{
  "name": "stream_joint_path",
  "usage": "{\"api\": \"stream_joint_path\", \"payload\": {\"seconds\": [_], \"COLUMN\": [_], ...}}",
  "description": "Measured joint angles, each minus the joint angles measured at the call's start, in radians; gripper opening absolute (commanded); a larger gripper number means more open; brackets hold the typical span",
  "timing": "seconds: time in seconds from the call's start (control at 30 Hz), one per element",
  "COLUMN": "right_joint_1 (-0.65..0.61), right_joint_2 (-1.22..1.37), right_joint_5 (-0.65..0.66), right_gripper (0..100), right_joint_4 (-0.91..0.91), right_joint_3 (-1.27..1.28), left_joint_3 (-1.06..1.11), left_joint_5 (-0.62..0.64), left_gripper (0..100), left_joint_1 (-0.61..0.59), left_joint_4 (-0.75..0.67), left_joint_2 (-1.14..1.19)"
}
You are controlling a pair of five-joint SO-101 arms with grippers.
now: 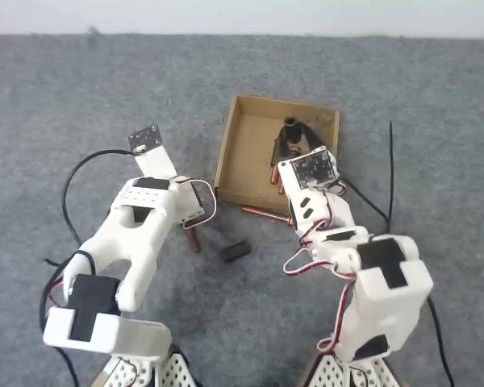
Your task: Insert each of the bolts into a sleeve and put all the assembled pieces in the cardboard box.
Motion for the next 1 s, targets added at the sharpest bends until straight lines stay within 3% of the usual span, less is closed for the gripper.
{"api": "stream_joint_path", "payload": {"seconds": [0.2, 0.73, 1.0], "right_joint_1": [0.000, -0.061, -0.117], "right_joint_2": [0.029, 0.029, 0.028], "right_joint_5": [0.000, -0.002, -0.002], "right_gripper": [0.6, 0.6, 0.6], "right_joint_4": [-0.086, -0.537, -0.609], "right_joint_3": [0.028, 0.350, 0.482], "left_joint_3": [0.000, 0.000, 0.000], "left_joint_5": [0.000, 0.000, 0.000], "left_gripper": [1, 1, 1], "left_joint_1": [0.000, 0.000, 0.000], "left_joint_4": [0.000, 0.000, 0.000], "left_joint_2": [0.000, 0.000, 0.000]}}
